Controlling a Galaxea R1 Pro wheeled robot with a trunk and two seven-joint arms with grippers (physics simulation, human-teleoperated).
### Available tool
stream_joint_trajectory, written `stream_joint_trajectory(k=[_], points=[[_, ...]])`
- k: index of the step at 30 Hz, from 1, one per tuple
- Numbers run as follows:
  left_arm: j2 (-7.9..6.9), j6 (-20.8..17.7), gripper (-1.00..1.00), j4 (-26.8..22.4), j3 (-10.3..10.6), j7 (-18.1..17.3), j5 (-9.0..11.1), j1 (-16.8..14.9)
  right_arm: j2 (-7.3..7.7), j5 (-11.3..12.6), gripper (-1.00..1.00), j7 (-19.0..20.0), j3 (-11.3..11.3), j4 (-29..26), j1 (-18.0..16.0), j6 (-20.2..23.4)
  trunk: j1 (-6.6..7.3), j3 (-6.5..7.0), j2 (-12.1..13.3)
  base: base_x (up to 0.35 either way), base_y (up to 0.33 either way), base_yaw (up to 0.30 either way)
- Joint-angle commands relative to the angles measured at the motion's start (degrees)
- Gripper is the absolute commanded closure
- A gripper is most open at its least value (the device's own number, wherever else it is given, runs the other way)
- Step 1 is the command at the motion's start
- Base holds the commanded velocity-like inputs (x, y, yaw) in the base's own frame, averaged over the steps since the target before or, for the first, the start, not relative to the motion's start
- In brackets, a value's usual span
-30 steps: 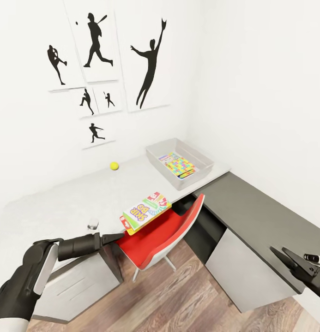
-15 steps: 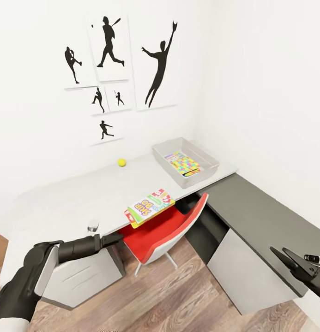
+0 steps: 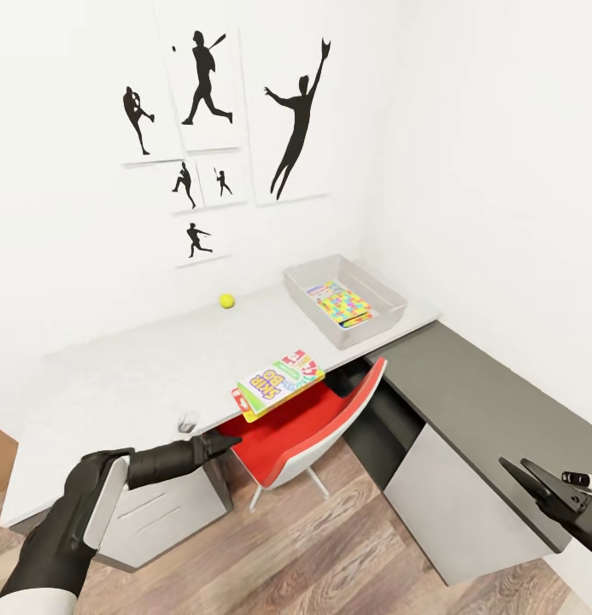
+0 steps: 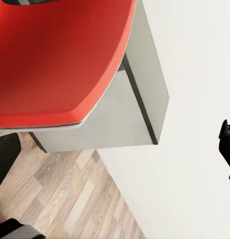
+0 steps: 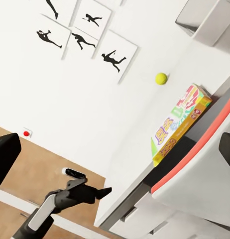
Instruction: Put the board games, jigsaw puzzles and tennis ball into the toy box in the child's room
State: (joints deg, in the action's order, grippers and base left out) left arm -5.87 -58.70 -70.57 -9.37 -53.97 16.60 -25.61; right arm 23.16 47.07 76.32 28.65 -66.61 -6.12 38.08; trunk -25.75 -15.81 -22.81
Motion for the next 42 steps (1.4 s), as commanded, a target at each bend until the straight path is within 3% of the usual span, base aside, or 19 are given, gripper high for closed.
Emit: stream_joint_trajectory(k=[1, 12, 27, 34, 42], points=[[0.22, -0.20, -1.00, -0.01, -0.06, 0.38, -0.12, -0.03, 0.02, 0.21, -1.00, 0.06, 0.00, 0.00, -0.04, 0.51, -0.03, -0.10, -0.11, 0.000, 0.000, 0.000], [1.08, -0.02, -1.00, 2.28, -0.40, 3.58, -0.07, -0.07, 0.04, 0.21, -1.00, 0.13, 0.01, -0.01, -0.04, 0.51, -0.03, -0.10, -0.11, 0.000, 0.000, 0.000], [1.68, 0.31, -1.00, 4.17, -0.81, 6.84, 0.01, -0.23, 0.01, 0.21, -1.00, 0.02, 0.01, -0.01, -0.04, 0.51, -3.33, -2.79, -6.12, 0.000, 0.000, 0.000], [3.76, 0.33, -1.00, 4.23, -4.73, 7.66, -0.12, -0.23, -0.03, 0.24, -1.00, -0.13, 0.07, 0.00, -0.04, 0.51, -4.86, -4.05, -8.93, 0.000, 0.000, 0.000], [5.13, 0.36, -1.00, 4.23, -6.36, 7.85, -0.24, -0.23, -0.12, 0.43, -1.00, -0.20, 0.06, 0.07, -0.04, 0.51, -5.30, -4.41, -9.73, 0.000, 0.000, 0.000]])
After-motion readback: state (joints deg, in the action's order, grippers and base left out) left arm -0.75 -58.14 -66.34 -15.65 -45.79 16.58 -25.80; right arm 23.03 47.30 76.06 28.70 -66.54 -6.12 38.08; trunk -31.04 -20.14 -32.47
